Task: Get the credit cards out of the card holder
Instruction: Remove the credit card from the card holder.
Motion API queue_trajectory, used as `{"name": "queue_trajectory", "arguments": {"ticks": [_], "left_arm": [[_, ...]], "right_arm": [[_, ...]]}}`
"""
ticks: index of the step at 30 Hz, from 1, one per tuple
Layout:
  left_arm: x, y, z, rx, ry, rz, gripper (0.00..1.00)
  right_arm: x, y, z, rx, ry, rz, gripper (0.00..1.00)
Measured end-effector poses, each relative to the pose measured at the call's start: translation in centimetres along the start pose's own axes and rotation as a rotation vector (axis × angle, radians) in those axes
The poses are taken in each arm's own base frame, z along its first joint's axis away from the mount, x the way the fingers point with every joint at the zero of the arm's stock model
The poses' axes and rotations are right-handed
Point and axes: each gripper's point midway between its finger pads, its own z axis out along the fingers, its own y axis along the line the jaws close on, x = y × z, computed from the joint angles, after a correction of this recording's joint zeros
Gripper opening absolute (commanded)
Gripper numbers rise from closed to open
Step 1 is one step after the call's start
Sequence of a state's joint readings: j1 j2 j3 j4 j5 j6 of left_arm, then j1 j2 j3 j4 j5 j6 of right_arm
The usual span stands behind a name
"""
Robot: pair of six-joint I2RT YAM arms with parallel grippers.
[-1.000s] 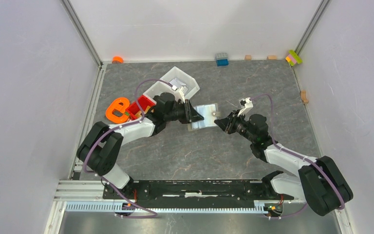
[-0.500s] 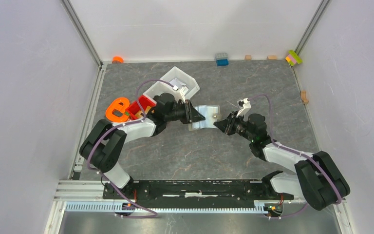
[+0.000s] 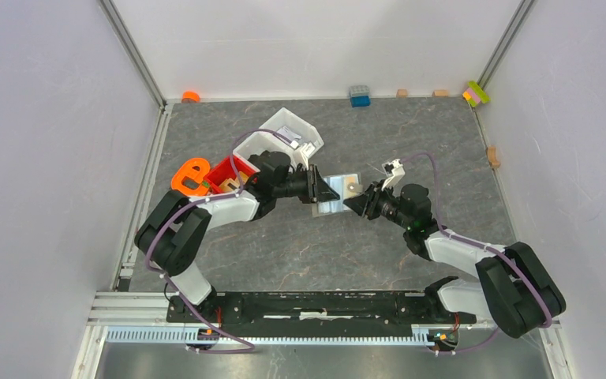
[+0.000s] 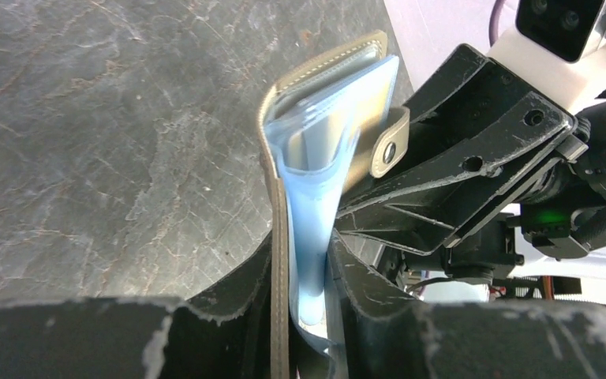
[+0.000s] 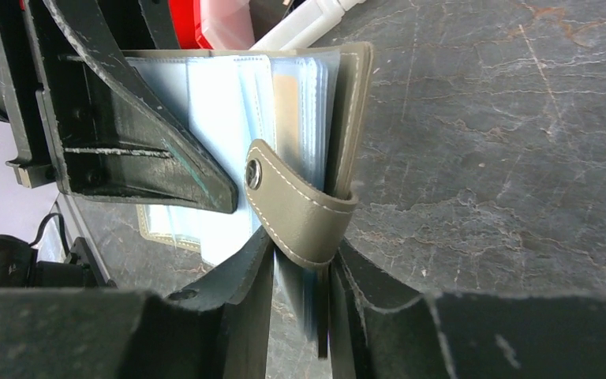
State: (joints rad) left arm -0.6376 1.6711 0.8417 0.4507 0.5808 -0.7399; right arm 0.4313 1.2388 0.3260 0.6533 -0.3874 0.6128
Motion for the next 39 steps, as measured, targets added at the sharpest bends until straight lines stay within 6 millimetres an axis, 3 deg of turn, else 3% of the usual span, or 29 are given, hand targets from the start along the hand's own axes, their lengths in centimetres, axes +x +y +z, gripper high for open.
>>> {"name": "queue_trajectory", "arguments": {"ticks": [7, 13, 17, 21, 25, 30, 33, 39], "left_arm": [[0.5, -1.5, 0.5, 0.043, 0.029, 0.017, 0.36], [0.8, -2.1, 0.5, 0.065, 0.044, 0.022, 0.61], [1.1, -2.3, 0.6, 0.070, 0.053, 0.026, 0.66], [1.3, -2.1, 0.6, 0.058, 0.064, 0.017, 0.61], [1.5, -2.0, 0.3, 0.038, 0.071, 0.009, 0.44], [1.1, -1.8, -0.1, 0.016, 0.058, 0.015, 0.26], [0.2, -1.0, -0.5, -0.014, 0.032, 0.001, 0.23], [-0.5, 0.4, -0.7, -0.062, -0.005, -0.018, 0.23]], "right_arm": [[0.1, 1.2, 0.1, -0.049, 0.004, -0.011, 0.34], [0.2, 1.6, 0.1, -0.068, 0.009, -0.015, 0.34], [0.3, 2.1, 0.2, -0.089, 0.010, -0.022, 0.34], [0.5, 2.6, 0.2, -0.104, 0.015, -0.028, 0.33], [0.8, 2.7, 0.3, -0.104, 0.023, -0.034, 0.33], [0.5, 2.4, 0.5, -0.085, 0.006, -0.041, 0.46], [0.3, 2.1, 0.4, -0.070, -0.006, -0.050, 0.51], [-1.1, 4.7, -0.2, -0.145, -0.059, -0.098, 0.52]]}}
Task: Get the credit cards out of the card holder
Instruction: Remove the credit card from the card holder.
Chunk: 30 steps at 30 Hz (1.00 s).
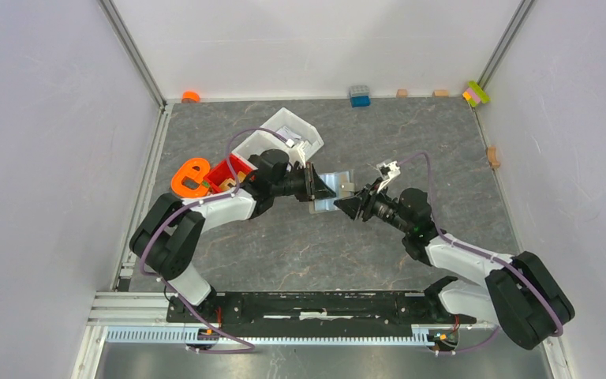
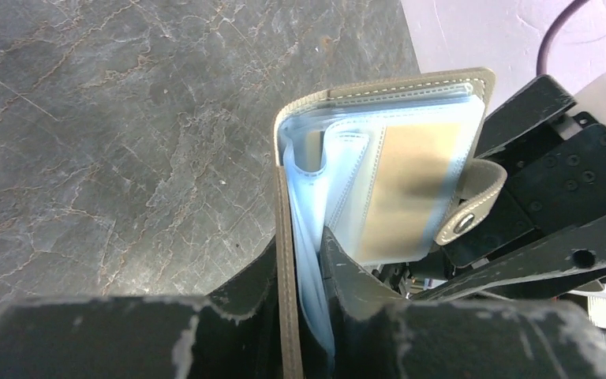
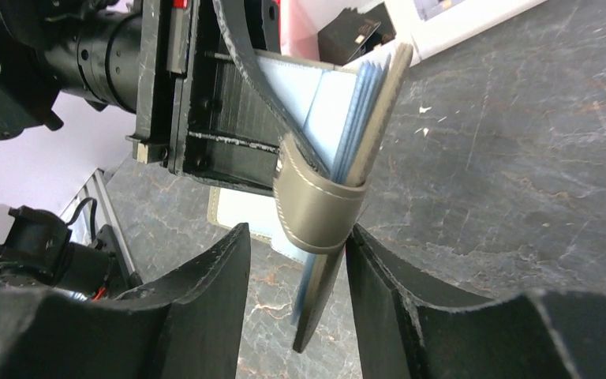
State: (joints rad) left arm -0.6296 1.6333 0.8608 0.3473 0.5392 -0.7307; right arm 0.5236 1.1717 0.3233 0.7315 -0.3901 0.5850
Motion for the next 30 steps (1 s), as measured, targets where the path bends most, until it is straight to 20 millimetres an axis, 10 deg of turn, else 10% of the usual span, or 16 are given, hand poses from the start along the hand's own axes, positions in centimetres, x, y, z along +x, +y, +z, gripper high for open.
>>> {"name": "queue_trajectory", "arguments": {"ticks": [11, 18, 30], "left_arm": [[0.1, 0.6, -0.1, -0.010, -0.015, -0.018, 0.24], [0.0, 1.0, -0.3, -0.023, -0.024, -0.032, 0.76], [-2.0, 1.1, -2.3, -0.159, -0.128, 0.035, 0.98]], "right_arm": [[-1.1, -1.6, -0.7, 0.075, -0.053, -0.002, 0.29], [-1.0, -2.5, -1.0, 0.109, -0.051, 0.023, 0.10], [1.7, -5.4, -1.6, 0.249, 0.046, 0.059, 0.07]]}}
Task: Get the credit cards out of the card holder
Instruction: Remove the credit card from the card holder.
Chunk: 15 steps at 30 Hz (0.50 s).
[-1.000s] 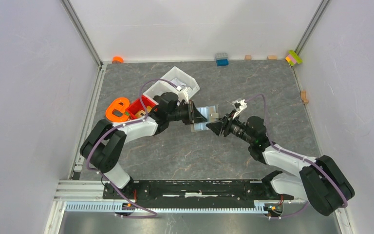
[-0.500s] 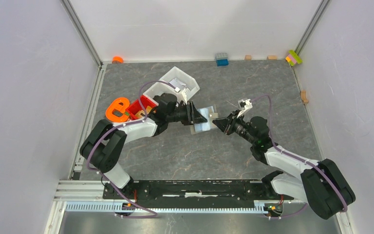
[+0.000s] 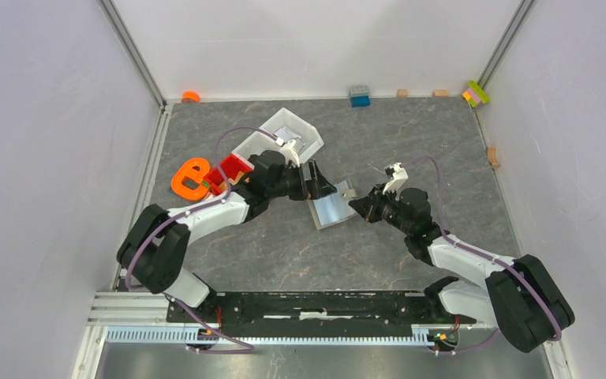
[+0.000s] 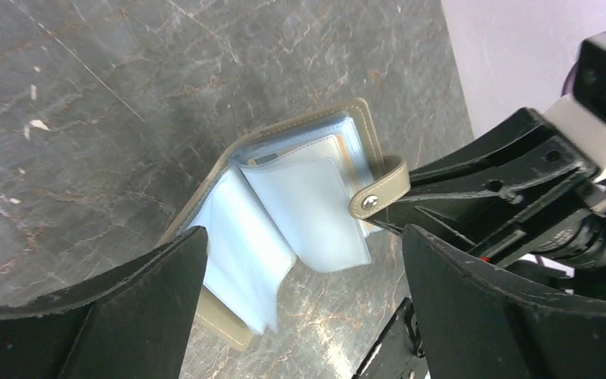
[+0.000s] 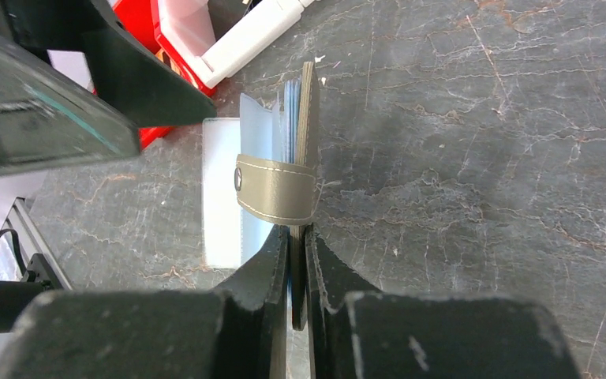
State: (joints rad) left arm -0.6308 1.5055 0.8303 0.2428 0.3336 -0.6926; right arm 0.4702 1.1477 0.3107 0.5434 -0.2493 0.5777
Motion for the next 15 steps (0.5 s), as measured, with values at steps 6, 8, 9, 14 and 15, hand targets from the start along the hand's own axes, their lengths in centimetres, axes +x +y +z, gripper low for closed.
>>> {"name": "queue_trajectory", "arguments": {"ticks": [6, 8, 9, 14, 15], "left_arm": [[2.4, 0.7, 1.6, -0.020, 0.088, 0.000, 0.98], [2.9, 0.8, 1.8, -0.026, 0.106, 0.002, 0.98], [3.0, 0.8, 1.8, -0.028, 0.113, 0.002, 0.98], [3.0, 0.4, 2.4, -0.026, 0.129, 0.019, 0.98], [3.0, 0.4, 2.5, -0.027, 0.132, 0.019, 0.98]], "right_arm": [[0.0, 0.3, 0.0, -0.014, 0.000, -0.001, 0.08], [-0.3, 0.6, 0.1, -0.030, -0.007, -0.001, 0.08], [-0.3, 0.8, 0.1, -0.041, -0.010, 0.001, 0.08], [-0.8, 1.9, 0.5, -0.103, -0.025, 0.025, 0.08], [-0.9, 2.4, 0.6, -0.126, -0.031, 0.029, 0.08]]}}
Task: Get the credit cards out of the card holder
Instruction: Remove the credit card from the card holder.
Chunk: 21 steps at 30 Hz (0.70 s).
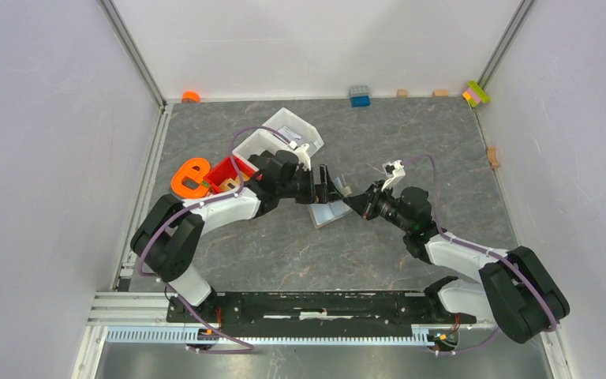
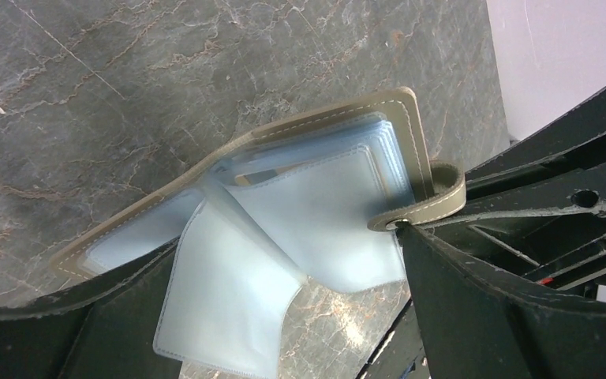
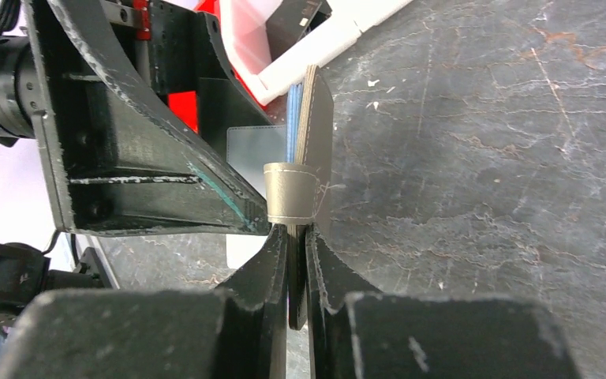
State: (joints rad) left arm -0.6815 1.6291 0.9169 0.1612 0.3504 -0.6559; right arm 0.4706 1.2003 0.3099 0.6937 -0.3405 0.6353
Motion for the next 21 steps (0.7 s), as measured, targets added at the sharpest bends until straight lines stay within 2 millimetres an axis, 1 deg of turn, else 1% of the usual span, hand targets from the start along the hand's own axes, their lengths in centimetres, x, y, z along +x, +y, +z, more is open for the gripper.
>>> {"name": "queue_trajectory", "arguments": {"ticks": [1, 3, 5, 7, 13, 17, 19, 21], "left_arm": [[0.0, 0.0, 0.0, -0.001, 0.003, 0.002, 0.97], [0.1, 0.0, 0.0, -0.002, 0.006, 0.002, 0.92], [0.0, -0.1, 0.0, -0.004, 0.007, 0.002, 0.83], [-0.1, -0.1, 0.0, -0.014, 0.010, 0.002, 0.79], [-0.1, 0.6, -0.1, -0.077, 0.014, 0.009, 0.78], [-0.2, 1.6, -0.3, -0.145, 0.014, 0.009, 0.84], [-0.3, 2.2, -0.4, -0.183, 0.014, 0.011, 0.85], [-0.3, 2.8, -0.4, -0.215, 0.016, 0.013, 0.86]], "right_arm": [[0.0, 0.1, 0.0, -0.004, -0.001, 0.001, 0.08], [-0.1, 0.3, 0.1, -0.018, -0.005, 0.001, 0.08], [-0.2, 0.4, 0.1, -0.021, -0.010, -0.001, 0.08], [-0.1, 0.4, 0.0, -0.022, -0.016, -0.003, 0.08], [-0.8, 0.7, -1.2, -0.009, -0.071, -0.029, 0.05], [-2.2, 0.8, -2.0, 0.016, -0.143, -0.048, 0.00], [-2.9, 0.3, -2.3, 0.057, -0.174, -0.047, 0.00], [-3.1, -0.4, -2.4, 0.096, -0.188, -0.042, 0.00]]}}
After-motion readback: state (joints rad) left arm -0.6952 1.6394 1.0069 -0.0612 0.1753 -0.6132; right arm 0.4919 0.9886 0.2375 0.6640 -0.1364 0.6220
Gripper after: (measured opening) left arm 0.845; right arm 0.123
